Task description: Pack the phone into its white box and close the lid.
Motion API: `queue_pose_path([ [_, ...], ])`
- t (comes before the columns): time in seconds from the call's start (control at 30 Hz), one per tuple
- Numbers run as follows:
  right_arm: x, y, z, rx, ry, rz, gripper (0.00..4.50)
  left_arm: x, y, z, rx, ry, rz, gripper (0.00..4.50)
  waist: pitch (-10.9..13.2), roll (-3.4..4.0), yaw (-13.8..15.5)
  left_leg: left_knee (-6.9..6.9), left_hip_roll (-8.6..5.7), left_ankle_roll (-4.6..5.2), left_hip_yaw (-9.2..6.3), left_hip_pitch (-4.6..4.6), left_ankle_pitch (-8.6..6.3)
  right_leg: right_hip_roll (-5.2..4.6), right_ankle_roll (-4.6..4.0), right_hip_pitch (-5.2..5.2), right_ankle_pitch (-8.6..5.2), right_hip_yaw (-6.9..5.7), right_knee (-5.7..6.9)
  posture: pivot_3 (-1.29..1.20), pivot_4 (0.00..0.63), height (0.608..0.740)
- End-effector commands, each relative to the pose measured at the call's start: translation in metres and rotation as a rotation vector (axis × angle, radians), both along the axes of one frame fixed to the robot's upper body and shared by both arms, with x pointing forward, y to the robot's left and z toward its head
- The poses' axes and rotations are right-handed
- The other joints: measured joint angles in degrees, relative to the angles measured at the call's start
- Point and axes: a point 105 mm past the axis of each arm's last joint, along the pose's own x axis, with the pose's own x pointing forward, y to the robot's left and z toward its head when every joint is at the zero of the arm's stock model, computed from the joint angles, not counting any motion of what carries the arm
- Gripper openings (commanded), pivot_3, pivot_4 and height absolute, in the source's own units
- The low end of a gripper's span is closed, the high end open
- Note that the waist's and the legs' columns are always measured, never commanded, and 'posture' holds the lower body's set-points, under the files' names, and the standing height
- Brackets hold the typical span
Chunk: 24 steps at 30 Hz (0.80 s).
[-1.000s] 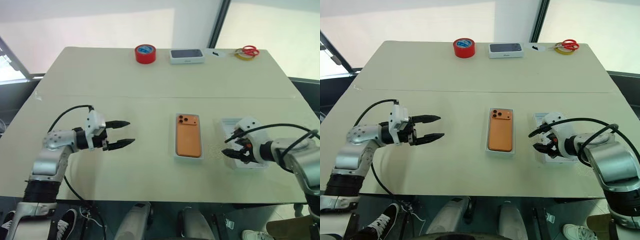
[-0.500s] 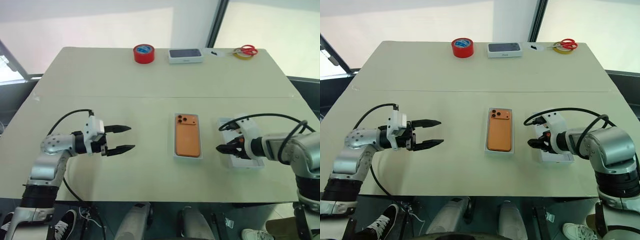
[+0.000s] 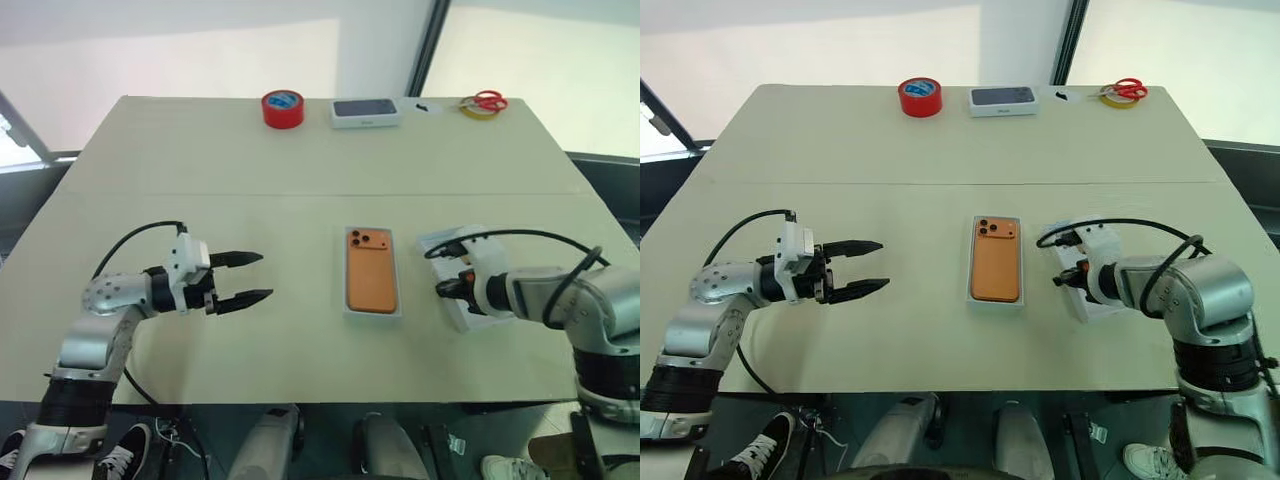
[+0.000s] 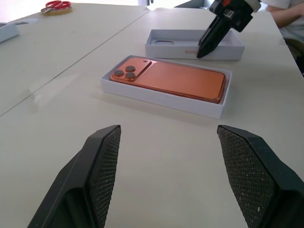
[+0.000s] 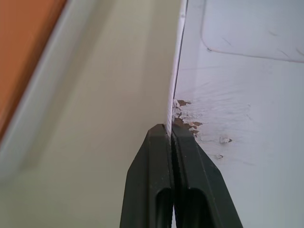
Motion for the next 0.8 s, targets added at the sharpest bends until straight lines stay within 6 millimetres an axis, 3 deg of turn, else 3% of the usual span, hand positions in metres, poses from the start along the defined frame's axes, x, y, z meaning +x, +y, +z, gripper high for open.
queue_pose_path([
  [0.03,0.025,0.005,0.047,0.033,-0.253,-0.003,0.0,0.004,0.0,0.009,-0.059,0.026,0.022,2.9,0.04,0.07,-0.02,0.0,0.0,0.02,0.01,-0.01,0.02,0.0,0.07,-0.01,0.04,0.0,0.01,0.0,0.15,0.74],
  [0.13,0.035,0.037,0.076,0.212,-0.424,0.111,0.0,0.01,-0.004,0.008,-0.101,0.043,0.066,1.64,0.03,0.05,-0.01,-0.01,0.01,0.08,0.02,0.01,0.05,0.02,0.12,-0.01,0.06,0.03,0.02,0.0,0.15,0.74],
  [0.23,0.036,0.06,0.088,0.317,-0.517,0.197,0.0,0.016,-0.009,0.009,-0.144,0.051,0.104,0.06,0.03,0.05,0.09,0.01,0.0,0.09,0.03,0.01,0.07,0.03,0.17,-0.03,0.09,0.03,0.15,0.0,0.15,0.74],
  [0.37,0.03,0.097,0.091,0.551,-0.522,0.288,0.0,0.021,-0.016,0.01,-0.188,0.04,0.137,0.06,0.02,0.03,0.1,0.09,-0.02,0.09,0.04,0.02,0.07,0.02,0.18,-0.07,0.1,0.07,0.35,0.0,0.15,0.74],
  [0.53,0.017,0.14,0.09,0.943,-0.349,0.353,0.0,0.025,-0.021,0.013,-0.217,0.038,0.16,0.06,0.02,0.04,-0.05,0.08,-0.02,0.06,0.07,0.02,0.09,0.05,0.19,-0.22,0.1,0.15,0.55,0.0,0.15,0.74],
  [0.8,-0.015,0.166,0.072,1.143,-0.04,0.433,0.0,0.019,-0.025,0.016,-0.216,0.029,0.142,0.06,0.0,0.06,-0.06,0.02,-0.03,-0.06,0.14,0.01,0.03,0.08,0.16,-0.32,0.11,0.25,0.59,0.0,0.15,0.74],
])
